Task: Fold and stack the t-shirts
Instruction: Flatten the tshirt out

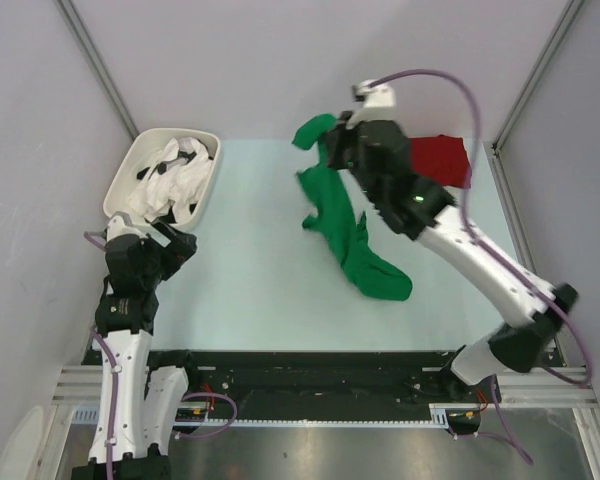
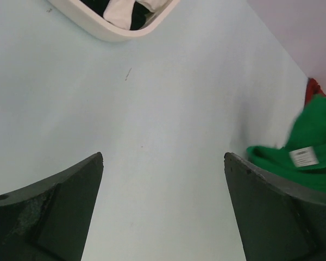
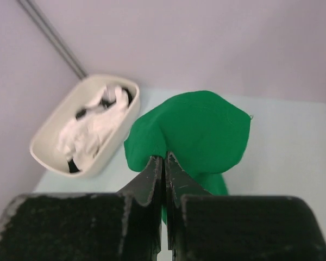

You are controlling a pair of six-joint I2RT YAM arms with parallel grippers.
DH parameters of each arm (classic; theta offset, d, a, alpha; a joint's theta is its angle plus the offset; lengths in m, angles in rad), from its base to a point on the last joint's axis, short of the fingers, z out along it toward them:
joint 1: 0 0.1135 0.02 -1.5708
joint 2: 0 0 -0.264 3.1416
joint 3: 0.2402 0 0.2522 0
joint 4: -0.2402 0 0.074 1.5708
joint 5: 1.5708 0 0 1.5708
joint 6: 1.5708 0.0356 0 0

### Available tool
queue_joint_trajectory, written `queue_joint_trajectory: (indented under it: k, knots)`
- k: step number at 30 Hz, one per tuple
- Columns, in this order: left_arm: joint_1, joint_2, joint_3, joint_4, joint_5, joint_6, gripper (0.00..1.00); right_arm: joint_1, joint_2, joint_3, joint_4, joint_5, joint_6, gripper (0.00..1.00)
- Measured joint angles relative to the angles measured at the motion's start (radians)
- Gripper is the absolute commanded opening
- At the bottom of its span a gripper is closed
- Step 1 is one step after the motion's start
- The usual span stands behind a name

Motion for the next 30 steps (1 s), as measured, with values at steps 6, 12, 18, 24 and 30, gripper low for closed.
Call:
queue_joint_trajectory:
  k: [6,12,18,24,30]
  knots:
    - [-0.014,0.0,-0.013,0.058,0.063,-0.004,0.95,-0.082,-0.356,-0.143,-0.036,0.091,0.012,0.0]
    - [-0.218,0.035,-0.029,0.093,0.021,-0.016,0.95,-0.213,-0.569,-0.393,-0.233,0.188,0.093,0.0]
    - [-0.281,0.087,-0.043,0.134,0.001,-0.037,0.95,-0.347,-0.598,-0.553,-0.39,0.165,0.135,0.0]
    - [-0.295,0.088,-0.047,0.151,-0.002,-0.046,0.95,-0.341,-0.621,-0.549,-0.411,0.132,0.175,0.0]
    - [-0.342,0.094,-0.061,0.158,-0.002,-0.047,0.95,-0.406,-0.607,-0.626,-0.449,0.232,0.259,0.0]
